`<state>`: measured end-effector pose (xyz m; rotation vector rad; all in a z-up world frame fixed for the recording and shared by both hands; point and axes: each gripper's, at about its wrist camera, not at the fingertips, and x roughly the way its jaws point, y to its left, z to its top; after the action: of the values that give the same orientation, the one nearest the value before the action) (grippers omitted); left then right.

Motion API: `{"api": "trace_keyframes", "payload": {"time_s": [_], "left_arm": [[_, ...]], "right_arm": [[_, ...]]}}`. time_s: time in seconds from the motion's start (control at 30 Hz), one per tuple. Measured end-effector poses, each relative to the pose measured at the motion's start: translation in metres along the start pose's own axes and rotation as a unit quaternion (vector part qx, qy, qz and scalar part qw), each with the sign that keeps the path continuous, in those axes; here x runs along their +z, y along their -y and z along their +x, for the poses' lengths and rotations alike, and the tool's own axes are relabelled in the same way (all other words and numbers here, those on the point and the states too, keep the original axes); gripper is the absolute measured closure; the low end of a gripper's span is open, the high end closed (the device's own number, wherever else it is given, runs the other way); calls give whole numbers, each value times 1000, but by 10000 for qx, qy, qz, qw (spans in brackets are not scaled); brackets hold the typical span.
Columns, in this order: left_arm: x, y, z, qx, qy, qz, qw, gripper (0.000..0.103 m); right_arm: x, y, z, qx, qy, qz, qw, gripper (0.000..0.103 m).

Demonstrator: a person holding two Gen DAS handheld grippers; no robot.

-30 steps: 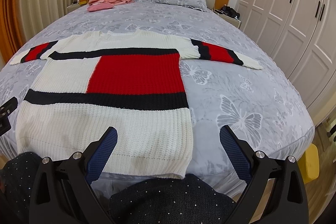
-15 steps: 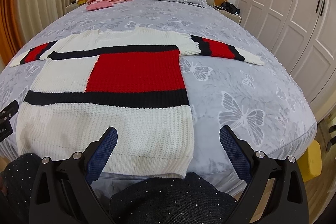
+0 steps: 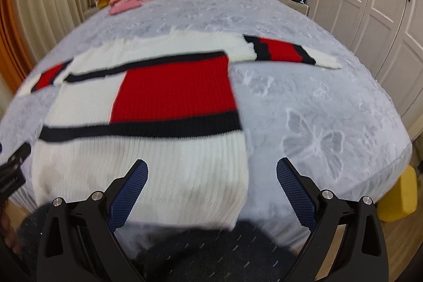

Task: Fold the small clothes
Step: 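Grasp the striped sleeve cuff with the right gripper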

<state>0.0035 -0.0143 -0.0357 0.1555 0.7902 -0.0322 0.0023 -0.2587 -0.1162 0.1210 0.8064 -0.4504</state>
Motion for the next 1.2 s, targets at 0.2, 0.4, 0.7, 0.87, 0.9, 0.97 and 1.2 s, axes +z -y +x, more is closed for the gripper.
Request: {"api": "trace_keyframes", "payload": {"time_s": [0.2, 0.4, 0.7, 0.87, 0.9, 0.97, 1.2], "left_arm": [[32, 11, 7, -327, -125, -247, 9991, 5], [60, 40, 24, -554, -306, -441, 9970, 5], [72, 76, 62, -531, -739, -229, 9956, 5], [68, 76, 79, -499, -918, -184, 9944, 5], [67, 75, 82, -472, -951, -171, 9942, 5], [66, 71, 85, -470, -995, -191, 9937, 5], [68, 46, 93, -549, -971, -483, 9926, 5]], "right_arm": [[73, 115, 66, -350, -62, 496, 9981, 7], [143, 261, 162, -64, -422, 2287, 9726, 7], [173, 340, 284, 144, -920, 3673, 9254, 17], [172, 338, 314, 41, -1079, 3845, 9168, 27], [175, 336, 314, 91, -929, 3811, 9198, 50], [178, 335, 315, 457, -930, 4012, 9101, 96], [276, 232, 225, 1785, 434, 2652, 9465, 97]]}}
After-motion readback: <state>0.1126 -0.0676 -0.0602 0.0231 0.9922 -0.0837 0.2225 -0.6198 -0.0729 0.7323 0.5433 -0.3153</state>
